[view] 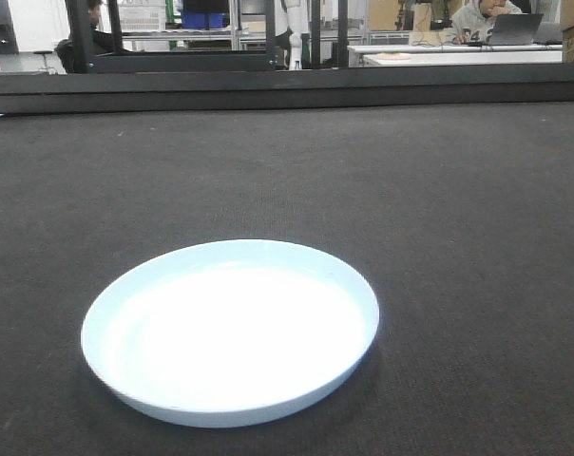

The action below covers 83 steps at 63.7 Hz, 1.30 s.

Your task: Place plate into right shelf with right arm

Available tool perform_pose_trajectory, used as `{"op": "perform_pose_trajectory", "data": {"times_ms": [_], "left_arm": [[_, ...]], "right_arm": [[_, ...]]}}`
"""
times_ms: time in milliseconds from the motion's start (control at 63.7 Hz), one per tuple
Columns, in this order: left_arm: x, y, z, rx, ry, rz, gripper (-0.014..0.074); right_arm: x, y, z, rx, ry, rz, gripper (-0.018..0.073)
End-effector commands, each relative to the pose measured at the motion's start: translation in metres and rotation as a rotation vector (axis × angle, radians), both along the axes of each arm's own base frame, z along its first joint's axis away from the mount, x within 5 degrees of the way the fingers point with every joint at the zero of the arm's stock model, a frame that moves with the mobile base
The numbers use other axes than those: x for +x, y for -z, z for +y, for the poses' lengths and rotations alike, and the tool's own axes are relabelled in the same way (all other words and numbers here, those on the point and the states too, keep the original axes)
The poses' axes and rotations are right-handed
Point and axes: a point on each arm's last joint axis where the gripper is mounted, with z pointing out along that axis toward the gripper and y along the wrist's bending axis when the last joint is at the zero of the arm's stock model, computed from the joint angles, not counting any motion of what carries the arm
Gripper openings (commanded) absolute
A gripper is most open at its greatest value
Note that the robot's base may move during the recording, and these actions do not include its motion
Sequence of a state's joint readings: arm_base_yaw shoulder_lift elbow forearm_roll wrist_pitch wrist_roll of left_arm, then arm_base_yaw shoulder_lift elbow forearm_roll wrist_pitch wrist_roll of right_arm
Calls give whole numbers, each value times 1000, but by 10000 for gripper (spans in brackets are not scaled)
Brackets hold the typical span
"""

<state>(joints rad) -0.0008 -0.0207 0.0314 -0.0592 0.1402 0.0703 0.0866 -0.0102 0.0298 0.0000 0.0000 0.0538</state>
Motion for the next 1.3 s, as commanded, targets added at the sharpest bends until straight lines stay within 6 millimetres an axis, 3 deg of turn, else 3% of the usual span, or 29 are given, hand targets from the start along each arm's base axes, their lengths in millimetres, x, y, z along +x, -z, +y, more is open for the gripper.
{"op": "perform_pose_trajectory", "data": {"times_ms": [0, 581, 706, 863, 1036, 1287], "left_arm": [[1, -5, 0, -2, 1, -80, -47], [1, -5, 0, -2, 1, -80, -47], [1, -5, 0, -2, 1, -80, -47], [1, -5, 0, -2, 1, -80, -47], [1, -5, 0, -2, 1, -80, -47], [1, -5, 0, -2, 1, -80, -47]], "right_arm": [[-3, -12, -1, 10, 7, -111, 54], [-3, -13, -1, 10, 7, -122, 54], [-7, -31, -1, 25, 5, -167, 54], [-18, -74, -2, 27, 4, -174, 54], [-15, -105, -1, 9, 4, 45, 54], [19, -116, 1, -33, 8, 479, 54]]}}
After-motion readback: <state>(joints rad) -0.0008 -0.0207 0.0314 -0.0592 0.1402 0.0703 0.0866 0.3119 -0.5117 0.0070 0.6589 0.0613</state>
